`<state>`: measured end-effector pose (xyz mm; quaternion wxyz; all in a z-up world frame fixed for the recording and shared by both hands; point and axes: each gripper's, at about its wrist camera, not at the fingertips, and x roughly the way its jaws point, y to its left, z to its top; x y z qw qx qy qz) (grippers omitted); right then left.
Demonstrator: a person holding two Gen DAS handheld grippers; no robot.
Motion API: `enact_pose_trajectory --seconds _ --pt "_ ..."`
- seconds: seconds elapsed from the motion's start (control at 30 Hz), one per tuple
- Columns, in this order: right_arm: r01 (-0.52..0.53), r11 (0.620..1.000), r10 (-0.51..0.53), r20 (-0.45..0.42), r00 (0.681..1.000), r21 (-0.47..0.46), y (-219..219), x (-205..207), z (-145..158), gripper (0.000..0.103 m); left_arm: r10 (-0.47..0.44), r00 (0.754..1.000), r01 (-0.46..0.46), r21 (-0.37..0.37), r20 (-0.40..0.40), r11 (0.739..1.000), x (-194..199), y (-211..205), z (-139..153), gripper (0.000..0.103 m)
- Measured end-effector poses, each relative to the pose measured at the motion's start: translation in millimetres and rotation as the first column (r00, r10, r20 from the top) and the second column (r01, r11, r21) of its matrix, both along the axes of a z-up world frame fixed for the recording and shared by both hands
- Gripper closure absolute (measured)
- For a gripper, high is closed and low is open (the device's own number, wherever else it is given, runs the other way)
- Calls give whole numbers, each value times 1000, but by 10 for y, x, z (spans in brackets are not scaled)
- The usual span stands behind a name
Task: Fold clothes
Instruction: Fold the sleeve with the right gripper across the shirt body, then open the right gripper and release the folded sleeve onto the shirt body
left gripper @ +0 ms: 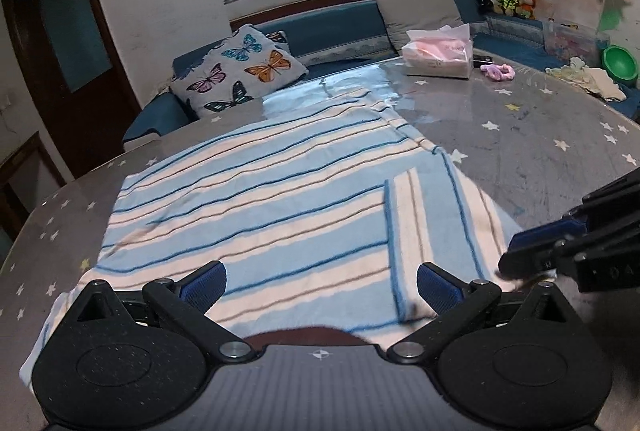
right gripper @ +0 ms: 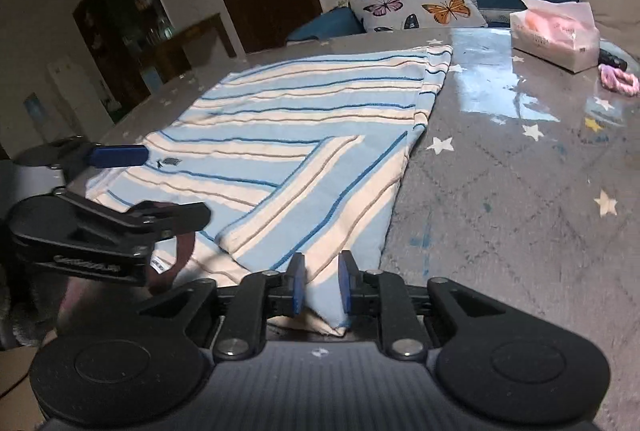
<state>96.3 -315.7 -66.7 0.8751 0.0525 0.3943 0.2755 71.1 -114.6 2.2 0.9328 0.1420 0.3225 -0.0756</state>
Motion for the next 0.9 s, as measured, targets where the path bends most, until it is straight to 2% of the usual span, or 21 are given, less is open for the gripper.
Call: enact_pose_trajectory --seconds 0.17,0.3,0.57,0.8,0.9 --pt "10 1000 -10 12 1000 -20 2 89 142 78 -7 1000 6 -35 -23 999 137 -44 -83 0" --pt "52 995 -48 61 997 -81 44 255 209 78 -4 999 2 -59 -36 998 157 7 -119 0" --pt "128 981 -113 108 988 -146 279 639 165 77 -20 1000 18 -54 -24 998 99 244 -98 0" --pt "172 961 -149 119 982 -218 484 844 -9 60 0 1000 -2 -97 -17 995 1 628 -71 0" --pt "183 950 -153 134 979 -255 550 820 4 59 35 999 -36 -108 -15 994 -29 801 -80 0"
